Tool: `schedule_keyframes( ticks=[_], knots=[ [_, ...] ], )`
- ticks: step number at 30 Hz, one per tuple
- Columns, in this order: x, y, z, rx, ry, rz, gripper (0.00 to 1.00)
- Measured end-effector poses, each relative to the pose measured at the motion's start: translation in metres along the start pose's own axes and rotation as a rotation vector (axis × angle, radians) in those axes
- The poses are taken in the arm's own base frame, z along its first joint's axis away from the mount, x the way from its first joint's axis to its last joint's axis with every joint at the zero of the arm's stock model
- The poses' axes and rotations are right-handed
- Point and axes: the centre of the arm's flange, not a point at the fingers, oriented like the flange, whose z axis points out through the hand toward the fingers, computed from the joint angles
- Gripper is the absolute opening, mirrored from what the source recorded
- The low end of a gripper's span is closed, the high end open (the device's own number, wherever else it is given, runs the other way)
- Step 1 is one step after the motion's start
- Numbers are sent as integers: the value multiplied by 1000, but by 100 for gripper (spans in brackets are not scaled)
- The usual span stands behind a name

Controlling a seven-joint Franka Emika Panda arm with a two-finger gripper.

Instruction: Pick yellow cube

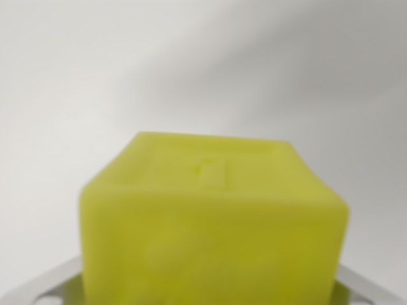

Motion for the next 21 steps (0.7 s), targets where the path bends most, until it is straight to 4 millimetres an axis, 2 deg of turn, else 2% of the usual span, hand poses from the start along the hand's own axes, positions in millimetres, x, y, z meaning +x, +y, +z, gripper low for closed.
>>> schedule_keyframes(
  ticks=[21],
  knots=[
    [0,0,-52,-1,-1,0,0]
  ],
)
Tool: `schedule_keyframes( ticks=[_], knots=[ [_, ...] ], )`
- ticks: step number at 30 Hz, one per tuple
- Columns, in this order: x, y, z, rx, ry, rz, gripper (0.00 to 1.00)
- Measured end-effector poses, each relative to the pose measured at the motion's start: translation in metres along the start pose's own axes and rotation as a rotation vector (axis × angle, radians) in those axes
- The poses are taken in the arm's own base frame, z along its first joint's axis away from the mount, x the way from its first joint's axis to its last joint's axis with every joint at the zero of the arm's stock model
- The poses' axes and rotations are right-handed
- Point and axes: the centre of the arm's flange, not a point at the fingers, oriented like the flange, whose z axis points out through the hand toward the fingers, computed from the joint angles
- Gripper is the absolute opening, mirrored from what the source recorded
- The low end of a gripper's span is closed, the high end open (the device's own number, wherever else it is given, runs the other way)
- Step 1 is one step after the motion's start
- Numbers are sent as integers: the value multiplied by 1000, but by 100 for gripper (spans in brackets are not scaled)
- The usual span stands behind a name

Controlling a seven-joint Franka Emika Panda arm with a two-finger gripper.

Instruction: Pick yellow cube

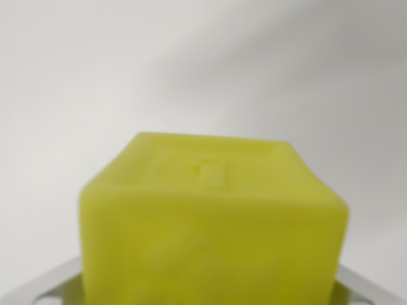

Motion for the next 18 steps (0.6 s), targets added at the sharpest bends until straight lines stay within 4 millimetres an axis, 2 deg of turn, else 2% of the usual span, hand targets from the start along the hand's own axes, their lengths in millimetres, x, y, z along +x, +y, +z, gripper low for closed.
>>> schedule_keyframes(
  ticks=[18],
  knots=[
    [0,0,-45,0,0,0,0]
  ],
)
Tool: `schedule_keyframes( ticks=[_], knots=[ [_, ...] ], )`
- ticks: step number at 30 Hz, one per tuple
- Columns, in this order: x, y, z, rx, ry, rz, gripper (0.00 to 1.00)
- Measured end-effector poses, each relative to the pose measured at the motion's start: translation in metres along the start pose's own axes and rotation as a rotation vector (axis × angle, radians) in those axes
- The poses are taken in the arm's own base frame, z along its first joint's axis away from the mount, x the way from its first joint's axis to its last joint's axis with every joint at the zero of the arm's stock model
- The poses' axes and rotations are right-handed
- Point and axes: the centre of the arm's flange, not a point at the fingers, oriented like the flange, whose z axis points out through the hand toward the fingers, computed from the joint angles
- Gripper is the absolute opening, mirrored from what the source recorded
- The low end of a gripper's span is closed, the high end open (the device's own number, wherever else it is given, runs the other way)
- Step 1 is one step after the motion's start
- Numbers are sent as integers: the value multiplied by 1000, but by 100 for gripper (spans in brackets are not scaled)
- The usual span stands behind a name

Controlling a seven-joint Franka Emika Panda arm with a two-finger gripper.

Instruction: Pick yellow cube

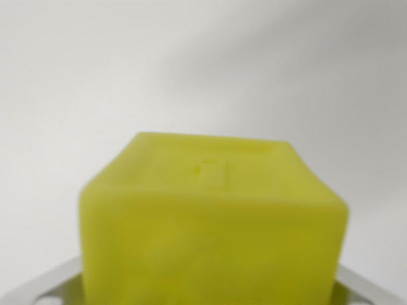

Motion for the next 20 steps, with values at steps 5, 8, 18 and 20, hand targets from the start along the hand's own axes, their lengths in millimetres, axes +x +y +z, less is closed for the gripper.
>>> schedule_keyframes(
  ticks=[5,8,18,20],
  knots=[
    [0,0,-13,0,0,0,0],
    [0,0,-20,0,0,0,0],
    [0,0,-27,0,0,0,0],
    [0,0,-27,0,0,0,0]
  ],
)
